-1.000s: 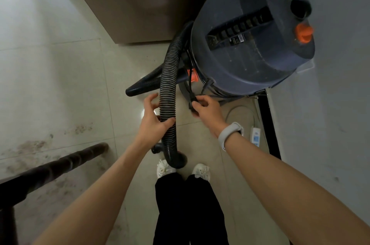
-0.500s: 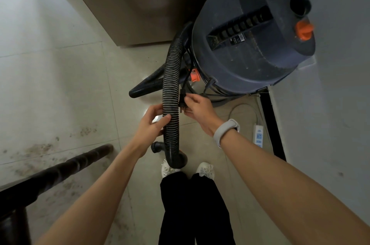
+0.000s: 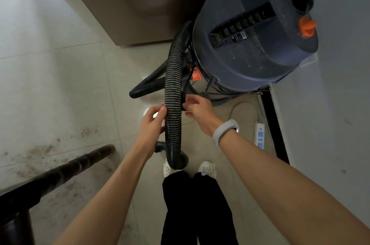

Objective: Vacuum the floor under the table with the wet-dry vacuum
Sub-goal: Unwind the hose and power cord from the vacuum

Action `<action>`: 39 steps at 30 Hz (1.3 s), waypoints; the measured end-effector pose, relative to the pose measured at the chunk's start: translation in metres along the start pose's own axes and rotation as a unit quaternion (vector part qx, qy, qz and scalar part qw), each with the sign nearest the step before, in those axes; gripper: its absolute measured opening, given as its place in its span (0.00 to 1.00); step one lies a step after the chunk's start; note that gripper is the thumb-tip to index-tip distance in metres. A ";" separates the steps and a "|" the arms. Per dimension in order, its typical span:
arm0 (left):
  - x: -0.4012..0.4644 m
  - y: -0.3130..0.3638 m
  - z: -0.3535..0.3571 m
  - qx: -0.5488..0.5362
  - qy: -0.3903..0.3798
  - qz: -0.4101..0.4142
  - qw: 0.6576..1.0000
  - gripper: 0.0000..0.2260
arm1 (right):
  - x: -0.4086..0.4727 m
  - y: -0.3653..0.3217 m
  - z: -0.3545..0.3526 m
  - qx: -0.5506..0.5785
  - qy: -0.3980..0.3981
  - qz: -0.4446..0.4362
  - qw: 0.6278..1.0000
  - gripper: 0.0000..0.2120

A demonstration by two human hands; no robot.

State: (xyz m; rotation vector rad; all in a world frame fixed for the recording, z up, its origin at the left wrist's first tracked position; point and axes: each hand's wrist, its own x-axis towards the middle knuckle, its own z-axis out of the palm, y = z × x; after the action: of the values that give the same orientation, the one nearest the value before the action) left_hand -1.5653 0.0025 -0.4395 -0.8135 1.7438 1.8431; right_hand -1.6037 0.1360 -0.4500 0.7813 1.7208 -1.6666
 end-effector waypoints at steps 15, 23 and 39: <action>0.028 0.014 0.006 -0.089 -0.015 0.009 0.996 0.15 | -0.024 -0.009 0.002 0.039 -0.009 -0.045 0.998 0.07; 0.038 0.032 0.004 -0.080 0.048 -0.045 0.995 0.01 | -0.035 -0.006 -0.007 0.010 0.020 -0.064 0.998 0.07; 0.021 0.099 -0.006 -0.266 -0.034 -0.106 0.957 0.08 | -0.056 -0.095 -0.042 0.030 0.057 -0.139 0.988 0.05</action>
State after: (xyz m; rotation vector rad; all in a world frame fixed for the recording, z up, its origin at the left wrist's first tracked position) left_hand -1.6485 -0.0127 -0.3830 -1.0704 1.0684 2.1845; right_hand -1.6421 0.1752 -0.3455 0.6999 1.9389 -1.8964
